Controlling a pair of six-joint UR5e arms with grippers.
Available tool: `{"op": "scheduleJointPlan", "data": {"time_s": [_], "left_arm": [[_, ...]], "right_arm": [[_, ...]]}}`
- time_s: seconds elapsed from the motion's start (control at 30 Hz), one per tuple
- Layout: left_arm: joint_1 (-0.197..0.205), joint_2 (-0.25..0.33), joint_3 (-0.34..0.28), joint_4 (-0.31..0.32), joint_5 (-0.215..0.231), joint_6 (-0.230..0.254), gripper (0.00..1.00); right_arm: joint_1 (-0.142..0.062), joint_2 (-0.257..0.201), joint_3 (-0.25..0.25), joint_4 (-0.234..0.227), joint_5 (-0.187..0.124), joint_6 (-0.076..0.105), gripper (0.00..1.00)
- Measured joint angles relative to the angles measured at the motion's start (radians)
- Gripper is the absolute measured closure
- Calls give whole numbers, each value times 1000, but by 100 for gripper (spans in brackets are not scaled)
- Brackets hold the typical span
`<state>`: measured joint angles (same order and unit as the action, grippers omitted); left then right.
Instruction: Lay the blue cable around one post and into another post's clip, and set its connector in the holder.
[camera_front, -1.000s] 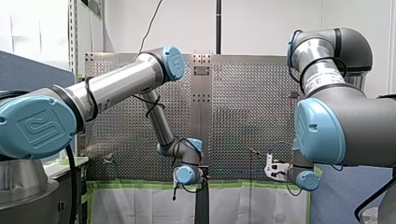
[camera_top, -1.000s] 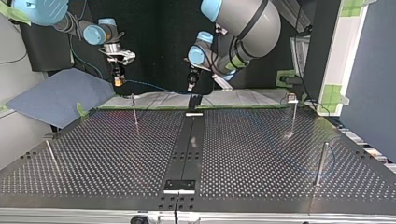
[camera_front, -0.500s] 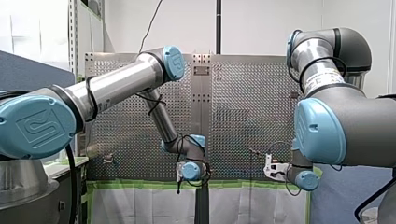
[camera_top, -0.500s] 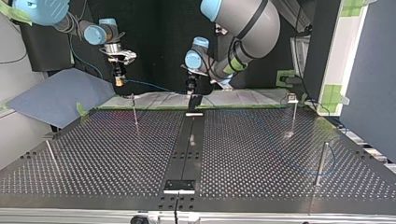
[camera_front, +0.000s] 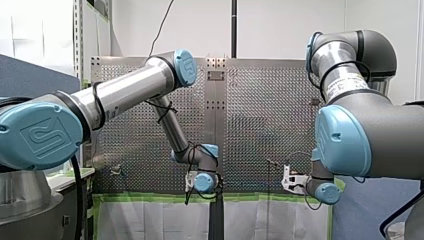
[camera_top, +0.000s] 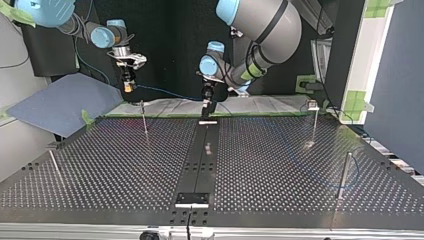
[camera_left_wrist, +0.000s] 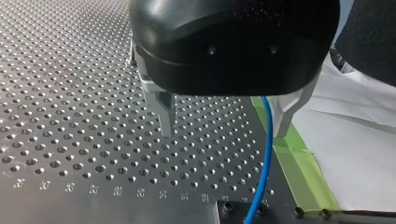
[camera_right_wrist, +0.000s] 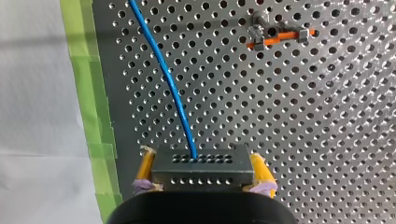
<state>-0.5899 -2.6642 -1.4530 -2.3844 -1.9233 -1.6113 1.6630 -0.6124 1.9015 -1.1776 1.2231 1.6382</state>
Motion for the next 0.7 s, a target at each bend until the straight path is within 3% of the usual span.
{"op": "scheduleJointPlan", "data": {"time_s": [0.17, 0.4, 0.47, 0.6, 0.63, 0.7], "left_arm": [[2, 0, 0, -5, 7, 16, 0], [5, 0, -1, -7, 24, 19, 0], [6, 1, 0, -7, 26, 19, 13], [6, 1, 0, -7, 26, 19, 25], [6, 1, 0, -7, 26, 18, 34], [7, 1, 0, -7, 27, 18, 37]], "right_arm": [[-2, 0, 0, -6, 9, 12, 100], [-2, 0, 0, -9, 12, 15, 100], [-1, -1, 0, -9, 12, 15, 100], [0, 0, 0, -10, 12, 16, 100], [0, 0, 0, -10, 12, 16, 100], [0, 0, 0, -10, 12, 16, 100]]}}
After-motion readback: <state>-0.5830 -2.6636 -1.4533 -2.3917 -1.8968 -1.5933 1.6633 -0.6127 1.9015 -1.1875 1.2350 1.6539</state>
